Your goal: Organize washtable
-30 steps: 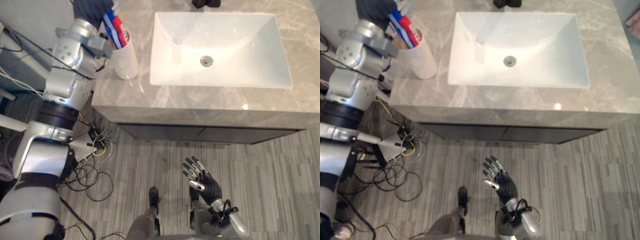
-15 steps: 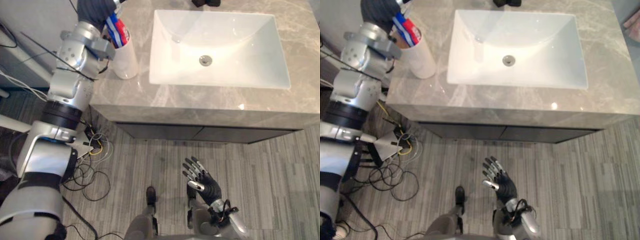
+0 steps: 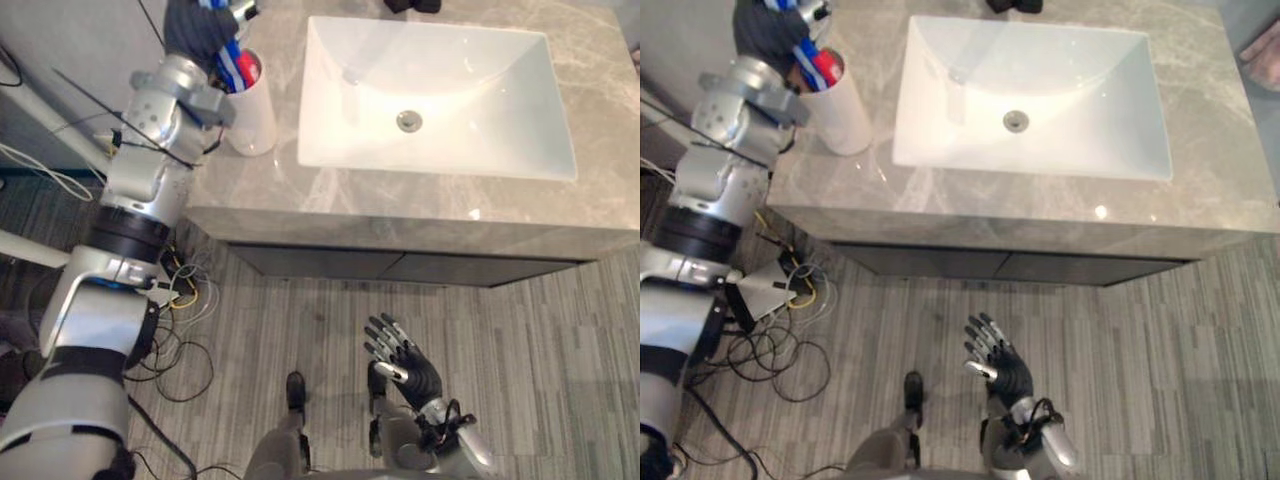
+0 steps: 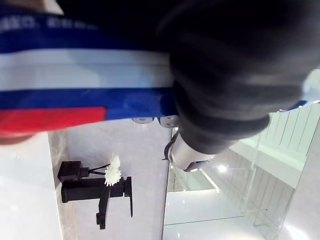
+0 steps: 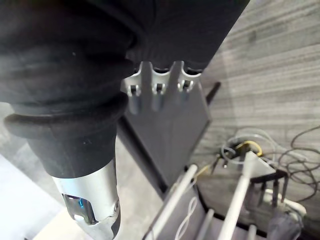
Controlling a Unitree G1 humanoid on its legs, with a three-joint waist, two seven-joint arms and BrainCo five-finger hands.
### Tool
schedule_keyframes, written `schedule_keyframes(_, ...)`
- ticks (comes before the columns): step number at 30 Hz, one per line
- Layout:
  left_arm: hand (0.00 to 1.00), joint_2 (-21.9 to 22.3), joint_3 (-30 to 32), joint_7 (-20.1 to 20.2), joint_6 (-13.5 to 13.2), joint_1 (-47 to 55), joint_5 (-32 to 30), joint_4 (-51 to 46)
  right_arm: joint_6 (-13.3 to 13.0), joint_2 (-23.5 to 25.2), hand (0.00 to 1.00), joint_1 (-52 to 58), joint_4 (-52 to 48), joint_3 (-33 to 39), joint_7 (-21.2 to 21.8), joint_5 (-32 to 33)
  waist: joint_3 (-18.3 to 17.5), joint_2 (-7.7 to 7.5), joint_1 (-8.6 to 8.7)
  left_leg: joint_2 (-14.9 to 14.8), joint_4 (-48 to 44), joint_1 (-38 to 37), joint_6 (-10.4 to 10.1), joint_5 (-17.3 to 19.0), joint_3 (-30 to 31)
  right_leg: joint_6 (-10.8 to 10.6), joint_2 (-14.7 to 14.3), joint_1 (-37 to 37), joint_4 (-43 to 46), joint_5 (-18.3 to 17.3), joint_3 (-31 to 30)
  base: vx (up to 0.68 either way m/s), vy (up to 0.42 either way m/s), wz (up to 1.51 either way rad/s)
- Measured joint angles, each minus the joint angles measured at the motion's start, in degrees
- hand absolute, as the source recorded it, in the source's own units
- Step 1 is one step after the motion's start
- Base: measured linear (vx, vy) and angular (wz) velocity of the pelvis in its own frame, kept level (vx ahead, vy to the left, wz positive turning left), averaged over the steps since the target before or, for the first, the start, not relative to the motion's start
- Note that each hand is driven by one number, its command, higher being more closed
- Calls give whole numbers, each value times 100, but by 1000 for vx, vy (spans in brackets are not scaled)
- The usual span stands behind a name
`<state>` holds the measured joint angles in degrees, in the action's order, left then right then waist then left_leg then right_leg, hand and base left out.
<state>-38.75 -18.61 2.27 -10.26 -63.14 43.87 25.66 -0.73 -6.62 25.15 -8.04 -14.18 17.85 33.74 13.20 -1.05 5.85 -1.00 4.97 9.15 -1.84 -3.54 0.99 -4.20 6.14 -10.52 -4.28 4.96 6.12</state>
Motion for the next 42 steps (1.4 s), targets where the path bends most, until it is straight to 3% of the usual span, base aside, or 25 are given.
schedule_keyframes(1, 0, 8, 7, 0, -1, 48, -22, -1, 0, 1, 0, -1, 0, -12, 1, 0, -7, -12, 0, 0, -3, -1, 0, 0, 0, 0, 0, 1, 0, 0, -1, 0, 0, 0)
schedule_keyframes(11, 0, 33, 28, -9, -7, 165, -122, 29, 0, 1, 0, 1, 4, -44, 5, -3, -32, -65, 15, 0, -9, -7, 0, 0, -38, 1, 0, 2, 0, 4, -13, 0, 0, 0)
schedule_keyframes(15, 0, 33, 28, -8, -7, 165, -122, 29, 0, 2, 0, 5, 54, -44, 7, -3, -100, -176, 48, 0, -17, -13, 0, 0, -46, 2, -1, 10, 0, 6, -17, 0, 0, 0)
schedule_keyframes(35, 0, 29, 50, -32, -13, 157, -117, 28, 4, -2, 0, 3, 260, -48, 122, -11, -305, -179, 0, 5, -79, -108, -1, 0, -33, 5, 7, 135, -2, 48, -6, 0, 0, 0)
schedule_keyframes(38, 0, -84, 52, -28, -31, 25, -103, -15, 3, 1, 0, -13, 259, -54, 140, -10, -349, -175, -26, 3, -96, -116, -1, -1, 8, 7, 8, 154, 1, 49, 1, -23, 2, 2)
schedule_keyframes(42, 0, -637, 44, 0, -115, -666, -46, -17, 4, -7, 0, -15, 261, -132, 215, -8, -390, -168, -30, 3, -93, -202, -2, -3, 23, 12, -4, 251, 0, 54, 14, -9, 1, 0)
